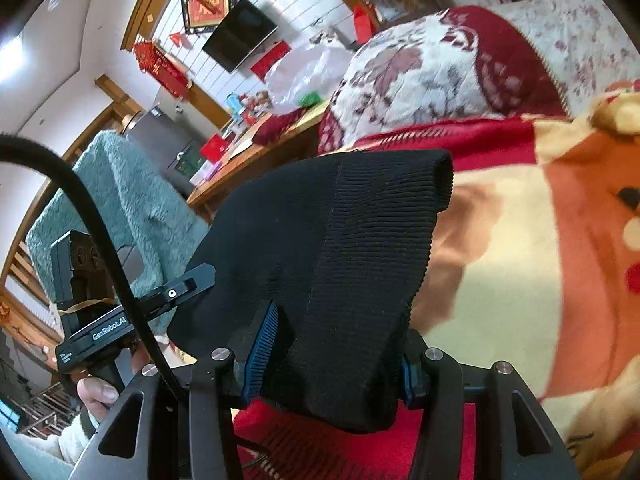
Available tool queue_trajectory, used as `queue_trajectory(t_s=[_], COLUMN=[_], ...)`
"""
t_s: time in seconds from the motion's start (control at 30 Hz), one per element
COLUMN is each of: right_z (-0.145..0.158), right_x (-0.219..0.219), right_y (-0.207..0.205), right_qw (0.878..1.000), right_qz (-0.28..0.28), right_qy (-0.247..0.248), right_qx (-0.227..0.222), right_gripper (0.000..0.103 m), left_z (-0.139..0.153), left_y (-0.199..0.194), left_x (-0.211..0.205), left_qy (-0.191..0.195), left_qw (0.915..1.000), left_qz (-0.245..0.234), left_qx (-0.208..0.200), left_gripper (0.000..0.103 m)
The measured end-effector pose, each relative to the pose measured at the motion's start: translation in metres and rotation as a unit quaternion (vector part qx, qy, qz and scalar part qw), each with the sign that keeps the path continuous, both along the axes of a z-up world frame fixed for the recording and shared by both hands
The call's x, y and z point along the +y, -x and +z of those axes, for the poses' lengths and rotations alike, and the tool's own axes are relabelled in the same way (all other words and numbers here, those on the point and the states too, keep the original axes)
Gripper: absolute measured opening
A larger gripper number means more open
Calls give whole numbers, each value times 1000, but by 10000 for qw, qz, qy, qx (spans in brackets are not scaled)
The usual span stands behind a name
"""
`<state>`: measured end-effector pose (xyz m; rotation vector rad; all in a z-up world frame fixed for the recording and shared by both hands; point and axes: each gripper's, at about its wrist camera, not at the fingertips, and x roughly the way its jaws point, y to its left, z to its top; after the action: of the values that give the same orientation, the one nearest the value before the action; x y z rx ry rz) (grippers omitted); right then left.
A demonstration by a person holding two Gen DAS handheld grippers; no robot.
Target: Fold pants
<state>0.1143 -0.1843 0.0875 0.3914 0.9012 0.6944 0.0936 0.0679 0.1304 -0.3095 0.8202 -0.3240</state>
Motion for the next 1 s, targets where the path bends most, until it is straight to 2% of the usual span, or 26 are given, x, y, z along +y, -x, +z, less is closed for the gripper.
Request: queue_trajectory(t_s=[0.3, 0.67, 0.77, 0.83, 1.0], right_z=[-4, -51, -73, -74, -59], right_x=[-24, -25, -23, -30, -39], right_y=[-31, -61, -66, -63, -51], right_qw=[9997, 9978, 9954, 9958, 9947], right_qz=[-161, -313, -258, -325, -550], right_qy=[157, 234, 400, 175, 529], right_qx=[46, 533, 833, 833, 694], right_gripper=[49, 50, 57, 58, 59], left_z=[-11, -57, -67, -68, -63], left_y=[-28, -50, -47, -46, -44], left_x=[-24, -32, -37, -35, -37], left_qy=[-122, -365, -583, -522, -770], left_qw=[9999, 9980, 9971, 9975, 9958], left_qz=[-54, -15, 25, 62, 152], left_qx=[58, 511, 482, 480, 470], left_gripper=[37, 37, 38, 39, 46])
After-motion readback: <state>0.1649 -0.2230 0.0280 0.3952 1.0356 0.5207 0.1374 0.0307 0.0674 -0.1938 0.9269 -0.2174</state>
